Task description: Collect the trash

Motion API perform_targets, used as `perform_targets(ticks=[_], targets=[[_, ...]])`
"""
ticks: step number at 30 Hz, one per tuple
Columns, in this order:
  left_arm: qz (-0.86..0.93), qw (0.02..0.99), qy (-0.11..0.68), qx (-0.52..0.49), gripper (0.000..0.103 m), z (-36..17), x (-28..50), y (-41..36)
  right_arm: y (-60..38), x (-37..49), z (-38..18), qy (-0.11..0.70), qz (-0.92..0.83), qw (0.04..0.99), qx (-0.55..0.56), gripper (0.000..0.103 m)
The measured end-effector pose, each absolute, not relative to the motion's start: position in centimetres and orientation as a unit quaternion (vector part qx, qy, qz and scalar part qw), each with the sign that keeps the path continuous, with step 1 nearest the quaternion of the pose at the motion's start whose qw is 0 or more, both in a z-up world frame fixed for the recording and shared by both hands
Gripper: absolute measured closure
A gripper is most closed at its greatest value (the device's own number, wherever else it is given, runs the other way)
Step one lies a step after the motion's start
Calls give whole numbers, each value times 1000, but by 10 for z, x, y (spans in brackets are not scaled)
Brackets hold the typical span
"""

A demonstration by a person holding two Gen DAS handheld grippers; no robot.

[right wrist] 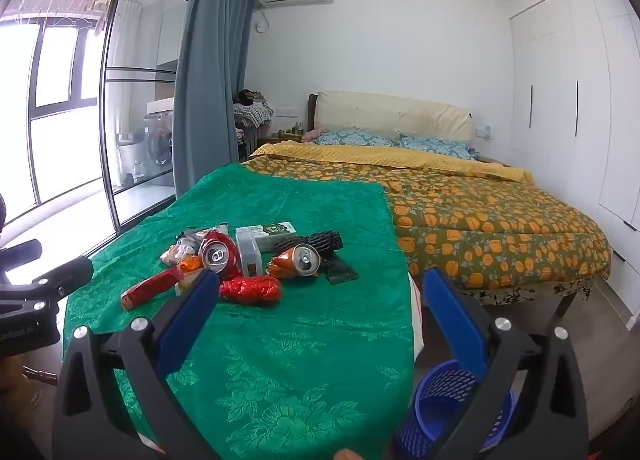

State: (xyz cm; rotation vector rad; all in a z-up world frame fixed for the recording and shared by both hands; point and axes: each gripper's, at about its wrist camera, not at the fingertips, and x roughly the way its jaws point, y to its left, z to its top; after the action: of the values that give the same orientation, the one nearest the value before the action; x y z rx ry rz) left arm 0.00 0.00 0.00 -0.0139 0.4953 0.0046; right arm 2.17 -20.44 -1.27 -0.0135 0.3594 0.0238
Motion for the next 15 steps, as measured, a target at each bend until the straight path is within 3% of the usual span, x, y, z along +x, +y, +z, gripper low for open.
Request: perform_targets(ticks=[15], targets=[[0, 968, 249, -5, 4, -3, 0, 0, -202, 17, -14, 179, 9, 984, -10, 5]])
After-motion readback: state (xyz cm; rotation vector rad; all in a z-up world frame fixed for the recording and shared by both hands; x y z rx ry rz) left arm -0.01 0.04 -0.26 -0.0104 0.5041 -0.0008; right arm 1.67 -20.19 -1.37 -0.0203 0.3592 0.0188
